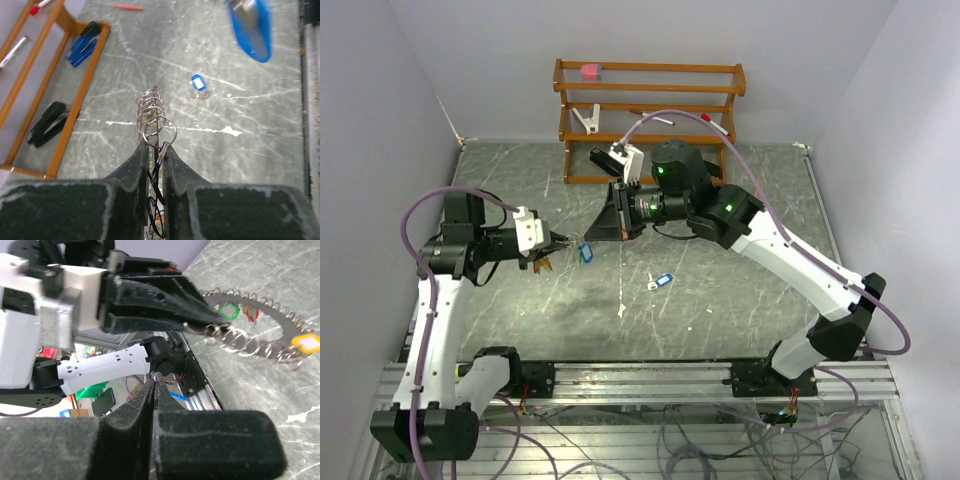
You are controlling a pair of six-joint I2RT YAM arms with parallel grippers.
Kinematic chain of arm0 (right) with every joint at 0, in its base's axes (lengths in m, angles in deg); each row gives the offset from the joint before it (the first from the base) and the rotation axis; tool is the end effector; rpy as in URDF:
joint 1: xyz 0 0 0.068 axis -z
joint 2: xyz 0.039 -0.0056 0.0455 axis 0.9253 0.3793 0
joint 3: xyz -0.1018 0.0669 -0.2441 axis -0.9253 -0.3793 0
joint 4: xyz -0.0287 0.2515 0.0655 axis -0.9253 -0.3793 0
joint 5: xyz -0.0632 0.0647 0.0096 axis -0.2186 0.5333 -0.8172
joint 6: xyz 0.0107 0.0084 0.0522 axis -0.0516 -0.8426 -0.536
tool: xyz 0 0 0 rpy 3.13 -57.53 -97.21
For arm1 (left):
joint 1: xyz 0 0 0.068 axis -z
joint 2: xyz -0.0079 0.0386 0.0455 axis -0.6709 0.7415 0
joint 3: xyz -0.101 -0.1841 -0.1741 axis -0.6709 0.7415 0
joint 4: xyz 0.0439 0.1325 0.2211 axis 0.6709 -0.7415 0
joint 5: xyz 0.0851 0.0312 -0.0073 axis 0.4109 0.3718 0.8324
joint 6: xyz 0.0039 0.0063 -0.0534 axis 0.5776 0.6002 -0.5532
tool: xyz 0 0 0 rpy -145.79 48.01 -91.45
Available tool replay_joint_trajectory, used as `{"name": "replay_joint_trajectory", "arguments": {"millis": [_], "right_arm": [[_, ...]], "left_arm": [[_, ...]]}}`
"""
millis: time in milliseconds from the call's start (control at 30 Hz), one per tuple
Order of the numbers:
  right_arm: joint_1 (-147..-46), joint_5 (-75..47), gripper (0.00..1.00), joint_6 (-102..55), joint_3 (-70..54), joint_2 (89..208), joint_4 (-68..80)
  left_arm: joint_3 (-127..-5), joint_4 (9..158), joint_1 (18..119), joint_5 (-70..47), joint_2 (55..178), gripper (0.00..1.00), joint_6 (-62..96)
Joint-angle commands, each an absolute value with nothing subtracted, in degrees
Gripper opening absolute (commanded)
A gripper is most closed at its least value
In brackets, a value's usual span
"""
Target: Put the keys on the keyring
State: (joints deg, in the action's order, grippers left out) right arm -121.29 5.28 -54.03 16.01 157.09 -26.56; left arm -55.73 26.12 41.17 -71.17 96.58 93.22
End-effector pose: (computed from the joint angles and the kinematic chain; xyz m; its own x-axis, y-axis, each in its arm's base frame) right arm 0.1923 0.2878 0.4384 -0.7704 -0.1289 -0.6243 -0.6251 0.3449 0.7002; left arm 0.1649 -0.0302 0.3530 0.2225 0.3429 -0.9126 0.9380 0.1800 0.2963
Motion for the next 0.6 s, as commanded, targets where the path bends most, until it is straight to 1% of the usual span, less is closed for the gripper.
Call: {"name": "replay_joint_trajectory", "arguments": {"millis": [0, 200, 400, 567], "right_arm": [[-121.1, 6.0, 0.0, -53.2, 15.0, 155.3, -24.9], [-121.2, 4.5, 0.0, -51.7, 13.6, 155.3, -26.3], [-121.2, 1.1, 0.0, -50.1, 13.7, 155.4, -28.8], [-121.2, -2.2, 0.0, -49.2, 13.6, 155.4, -29.8]], "left_arm": [[-51.2, 52.6, 41.2, -66.0, 92.5, 0.07, 80.5], [-49.4, 58.0, 41.3, -65.7, 90.8, 0.07, 78.6], [-50.0, 56.4, 41.3, -70.4, 91.5, 0.07, 78.1], [-51.1, 55.2, 41.3, -71.9, 91.8, 0.07, 77.2]]}}
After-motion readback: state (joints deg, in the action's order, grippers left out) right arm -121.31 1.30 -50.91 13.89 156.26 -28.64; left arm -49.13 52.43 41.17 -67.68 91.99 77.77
